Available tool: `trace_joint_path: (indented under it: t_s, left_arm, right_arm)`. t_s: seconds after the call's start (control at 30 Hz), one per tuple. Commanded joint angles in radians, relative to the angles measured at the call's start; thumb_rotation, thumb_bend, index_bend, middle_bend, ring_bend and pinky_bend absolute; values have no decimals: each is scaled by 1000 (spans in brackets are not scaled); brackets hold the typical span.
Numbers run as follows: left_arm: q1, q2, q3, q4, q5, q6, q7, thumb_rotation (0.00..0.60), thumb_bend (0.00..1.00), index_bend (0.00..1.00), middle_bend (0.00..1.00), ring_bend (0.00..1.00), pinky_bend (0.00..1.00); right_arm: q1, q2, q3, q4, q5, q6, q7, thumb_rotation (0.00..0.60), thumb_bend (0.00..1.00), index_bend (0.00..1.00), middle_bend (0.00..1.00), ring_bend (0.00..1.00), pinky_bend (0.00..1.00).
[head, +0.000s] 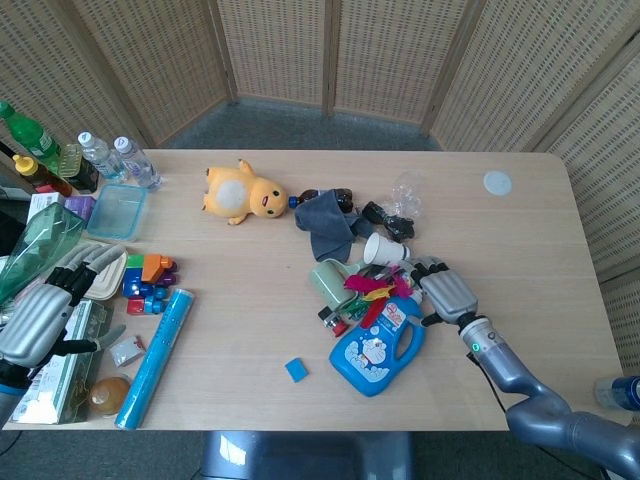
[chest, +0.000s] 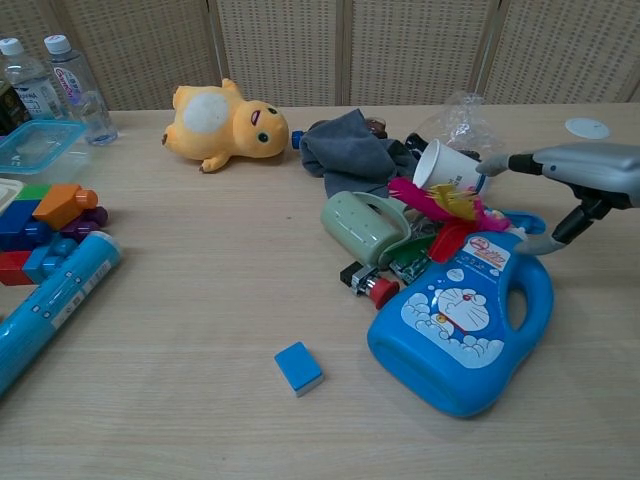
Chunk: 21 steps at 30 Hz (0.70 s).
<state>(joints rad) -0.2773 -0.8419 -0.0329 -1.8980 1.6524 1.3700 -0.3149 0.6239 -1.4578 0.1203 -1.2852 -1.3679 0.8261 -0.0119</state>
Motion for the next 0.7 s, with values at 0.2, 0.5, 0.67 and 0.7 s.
trace_joint_path:
  t_s: [0.2, 0.5, 0.67, 0.7]
  left_arm:
    - [4, -3, 2, 8, 3, 9, -12, 564, 299, 0, 0, 0, 0]
    - [7, -9, 2, 19, 4, 20, -30, 565, 300, 0, 0, 0, 0]
    - [9, -12, 2, 23, 6, 26, -37, 565, 300, 0, 0, 0, 0]
    - [9, -12, 2, 24, 6, 28, -38, 565, 300, 0, 0, 0, 0]
  right_arm:
    - [37, -17, 3, 25, 31, -45, -17, 495, 247, 0, 52, 0, 0]
    - [60, -26, 2, 27, 53, -60, -44, 502, 246, 24, 92, 0, 0]
    - [68, -27, 2, 24, 62, -60, -56, 509, 247, 61, 125, 0, 0]
    - [69, -23, 4, 21, 62, -55, -61, 512, 246, 66, 126, 0, 0]
